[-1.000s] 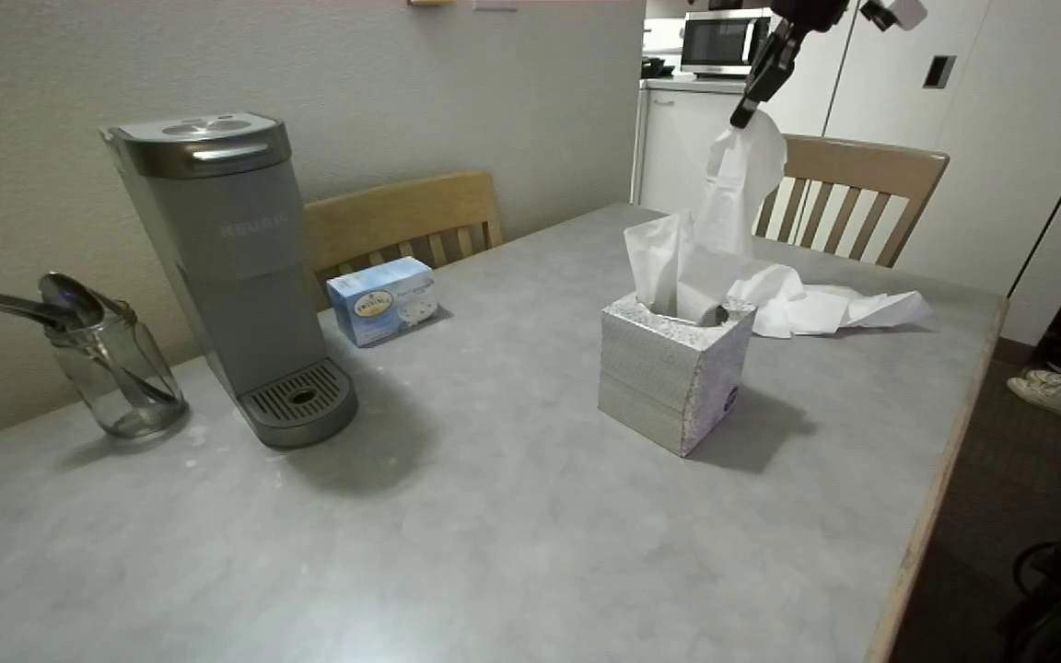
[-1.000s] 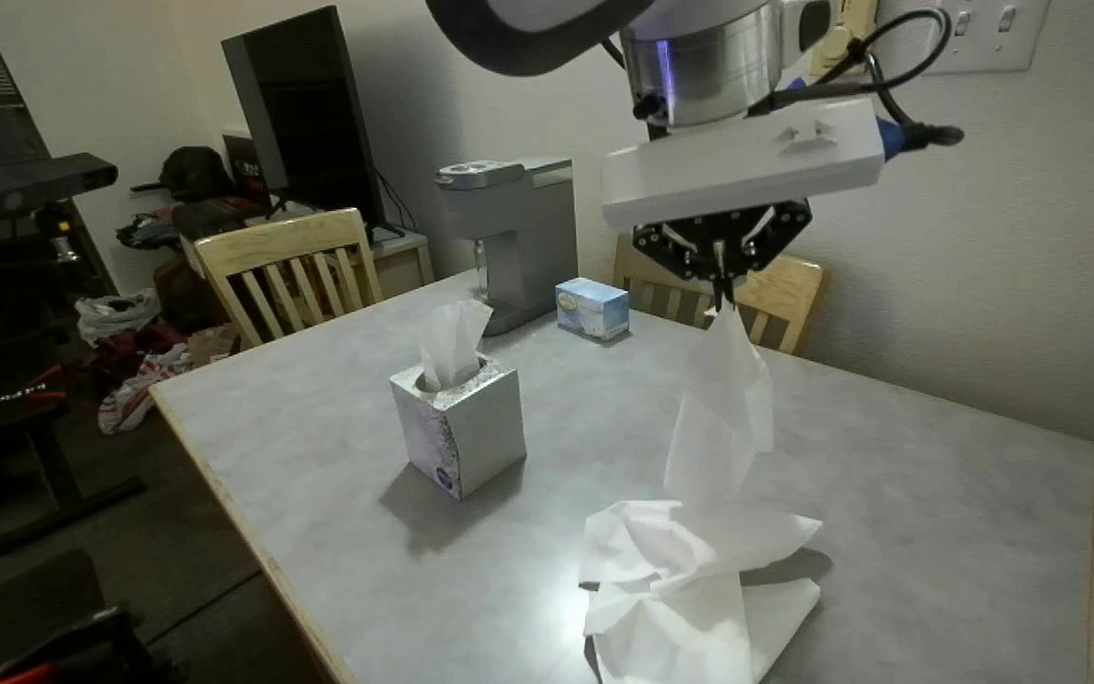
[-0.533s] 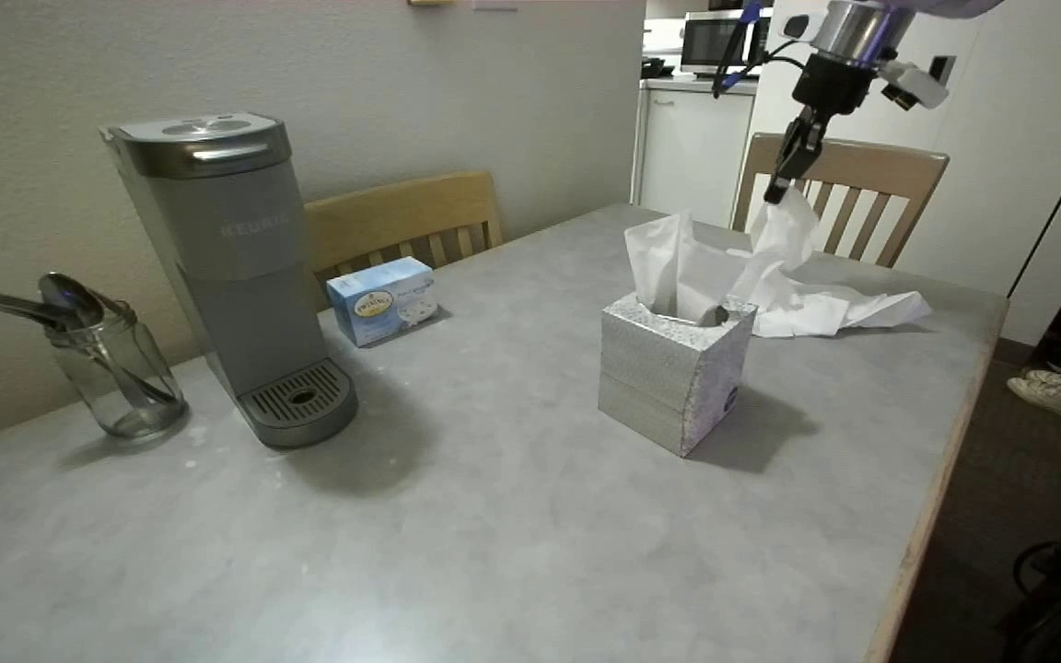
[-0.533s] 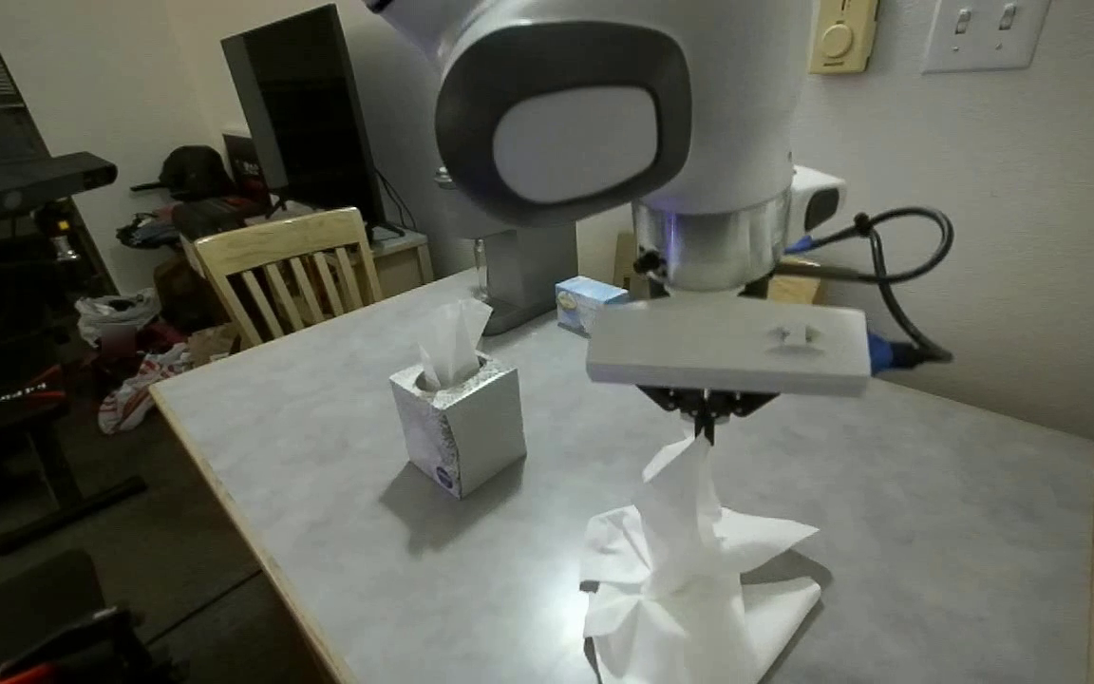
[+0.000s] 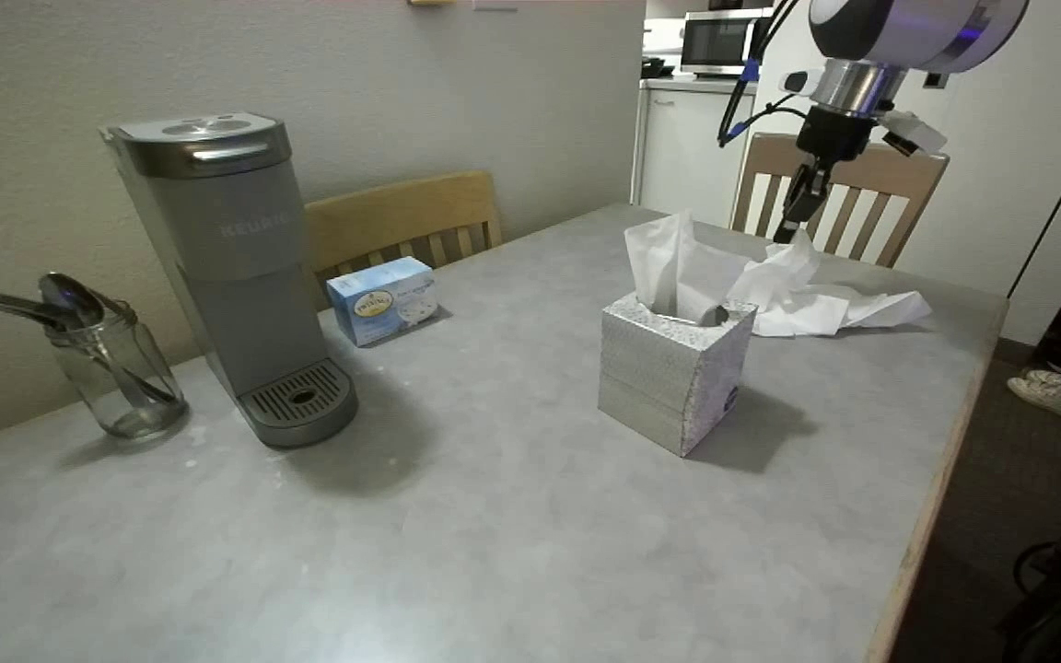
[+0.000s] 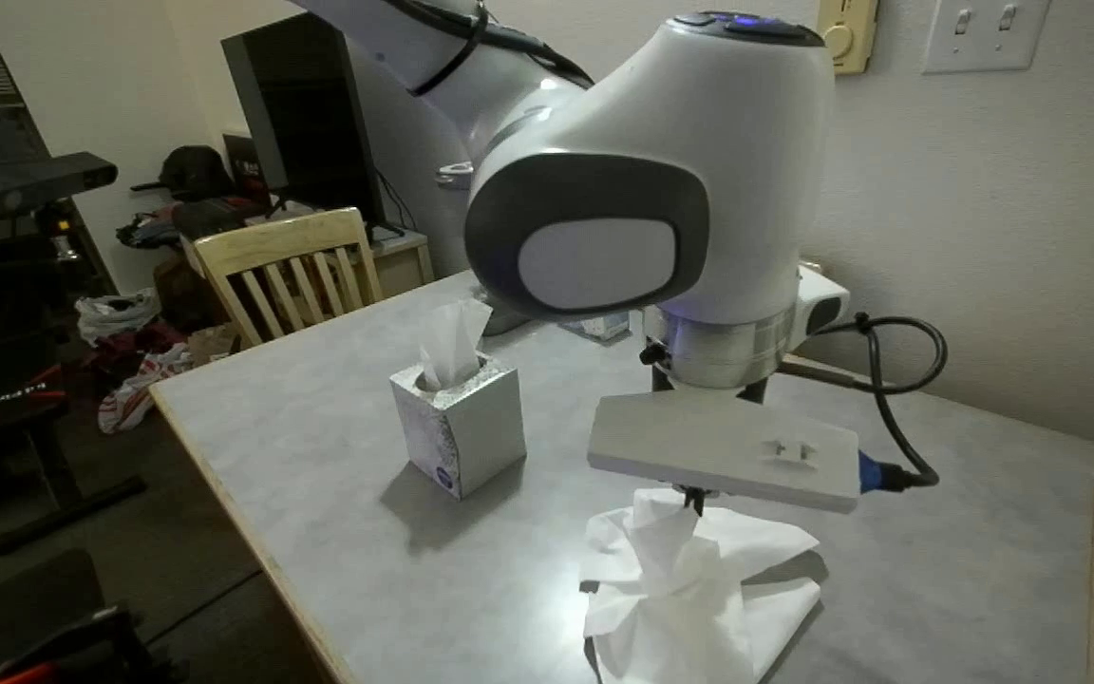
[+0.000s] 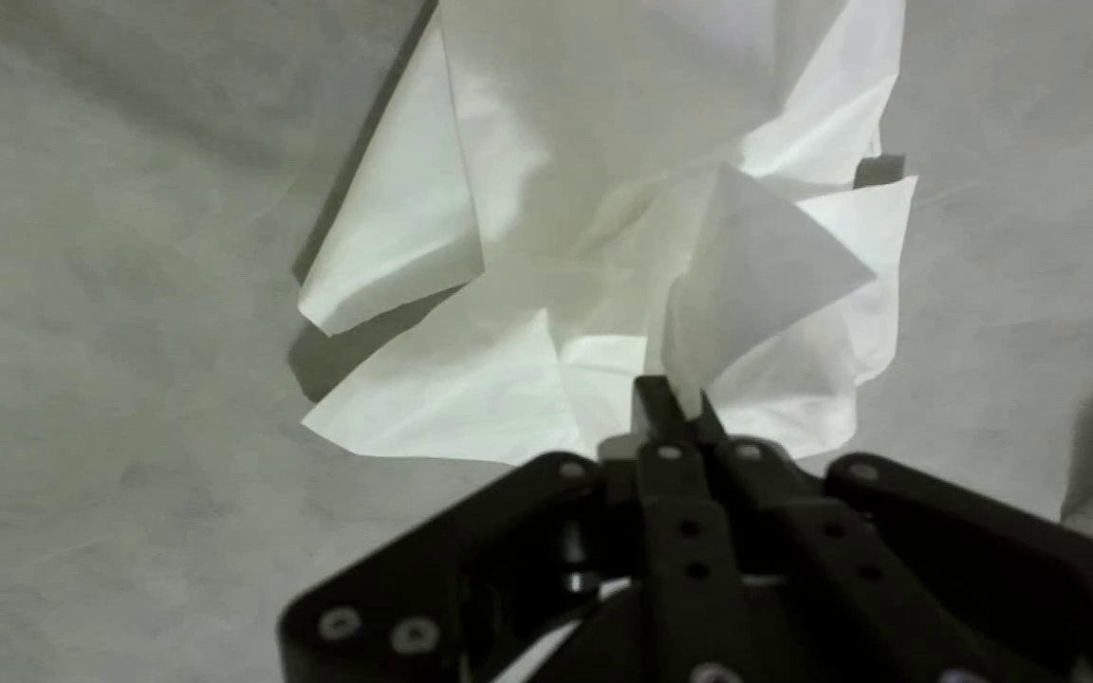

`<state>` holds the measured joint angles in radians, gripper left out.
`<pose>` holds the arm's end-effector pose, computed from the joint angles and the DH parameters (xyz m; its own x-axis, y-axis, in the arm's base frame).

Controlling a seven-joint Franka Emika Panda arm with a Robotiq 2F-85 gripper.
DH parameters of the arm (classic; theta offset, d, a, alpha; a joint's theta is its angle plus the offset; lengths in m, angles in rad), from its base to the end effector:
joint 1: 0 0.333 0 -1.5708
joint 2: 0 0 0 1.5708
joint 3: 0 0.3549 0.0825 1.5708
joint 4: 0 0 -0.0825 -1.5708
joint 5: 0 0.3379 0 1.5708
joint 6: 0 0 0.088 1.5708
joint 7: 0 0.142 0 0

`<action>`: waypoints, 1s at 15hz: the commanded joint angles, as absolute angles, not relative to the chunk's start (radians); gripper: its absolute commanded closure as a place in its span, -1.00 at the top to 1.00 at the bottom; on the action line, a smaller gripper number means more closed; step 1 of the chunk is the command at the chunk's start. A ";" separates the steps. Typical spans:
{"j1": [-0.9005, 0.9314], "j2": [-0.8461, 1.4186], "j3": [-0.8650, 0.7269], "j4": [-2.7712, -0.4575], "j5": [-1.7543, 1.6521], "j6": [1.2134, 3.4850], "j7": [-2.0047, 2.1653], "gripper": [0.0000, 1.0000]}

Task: Get a wipe from the wipe box and place it on the table

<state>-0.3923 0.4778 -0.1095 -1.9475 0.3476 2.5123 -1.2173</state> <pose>0.5489 -0.2909 0.2776 0.8804 0.4343 0.1905 0.4414 -0.8973 0.0057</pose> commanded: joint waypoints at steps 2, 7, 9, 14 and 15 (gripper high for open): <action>-0.423 0.540 -0.073 -1.924 0.334 2.515 -1.214 -1.00; -0.433 0.585 -0.061 -1.914 0.330 2.515 -1.205 -1.00; -0.437 0.582 -0.058 -1.911 0.330 2.512 -1.202 -1.00; -0.424 0.505 -0.065 -1.922 0.321 2.509 -1.175 -0.28; -0.418 0.482 -0.070 -1.926 0.315 2.504 -1.161 -0.12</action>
